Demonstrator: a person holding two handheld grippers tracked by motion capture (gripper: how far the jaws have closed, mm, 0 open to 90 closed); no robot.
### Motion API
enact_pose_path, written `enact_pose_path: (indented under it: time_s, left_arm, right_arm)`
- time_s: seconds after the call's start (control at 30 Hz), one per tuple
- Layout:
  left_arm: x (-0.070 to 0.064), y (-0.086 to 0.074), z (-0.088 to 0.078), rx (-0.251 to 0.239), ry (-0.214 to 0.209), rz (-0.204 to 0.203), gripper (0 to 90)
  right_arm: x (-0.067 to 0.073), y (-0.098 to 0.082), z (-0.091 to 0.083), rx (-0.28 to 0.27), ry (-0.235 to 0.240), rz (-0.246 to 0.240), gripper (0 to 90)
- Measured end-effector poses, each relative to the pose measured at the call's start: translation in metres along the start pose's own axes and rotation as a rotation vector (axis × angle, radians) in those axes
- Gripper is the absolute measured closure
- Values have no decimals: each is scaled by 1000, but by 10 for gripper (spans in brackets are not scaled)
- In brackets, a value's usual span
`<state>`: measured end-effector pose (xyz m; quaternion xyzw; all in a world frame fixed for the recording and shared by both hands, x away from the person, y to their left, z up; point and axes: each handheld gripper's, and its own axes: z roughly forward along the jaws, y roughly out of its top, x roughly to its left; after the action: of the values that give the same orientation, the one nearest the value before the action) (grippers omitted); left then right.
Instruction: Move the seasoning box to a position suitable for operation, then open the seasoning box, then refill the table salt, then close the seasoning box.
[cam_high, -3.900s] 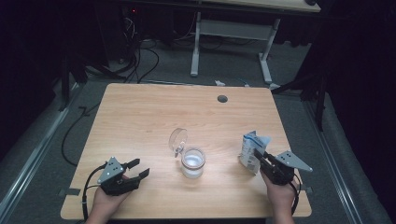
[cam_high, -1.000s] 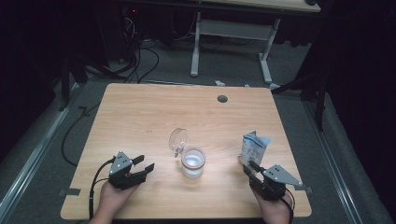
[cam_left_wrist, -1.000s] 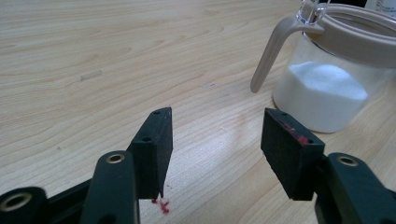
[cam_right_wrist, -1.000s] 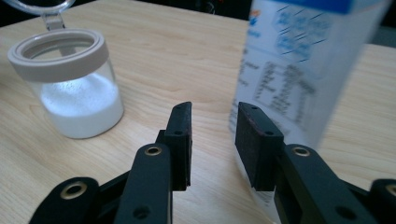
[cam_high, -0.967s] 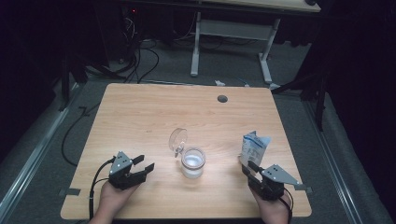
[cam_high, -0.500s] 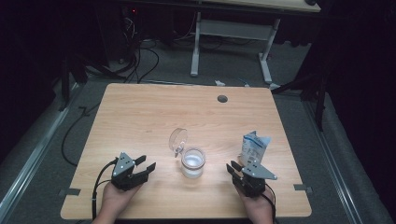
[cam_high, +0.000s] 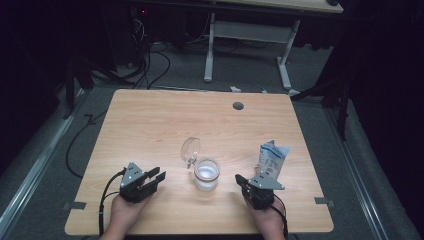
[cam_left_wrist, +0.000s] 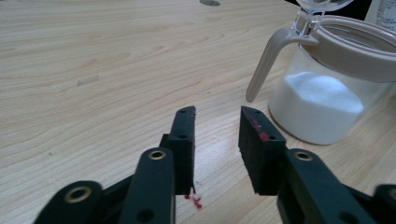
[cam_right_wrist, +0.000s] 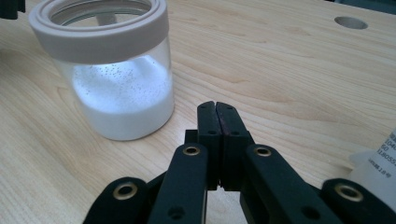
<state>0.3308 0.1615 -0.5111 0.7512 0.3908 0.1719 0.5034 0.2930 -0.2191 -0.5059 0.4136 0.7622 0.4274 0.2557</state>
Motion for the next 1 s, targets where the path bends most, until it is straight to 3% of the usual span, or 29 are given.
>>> enact_pose_path:
  time_s: [0.17,0.33,0.67,1.0]
  left_arm:
    - [-4,3,6,-5,-3,-17,788]
    - [-8,7,11,22,-19,-23,897]
    - [-13,29,22,4,-15,-42,898]
    - [-18,49,31,-23,-22,-57,899]
  right_arm:
    - [3,0,-1,0,14,-13,900]
    - [6,1,4,14,28,-26,900]
    - [9,22,19,8,37,-60,900]
    - [8,13,23,-6,57,-30,900]
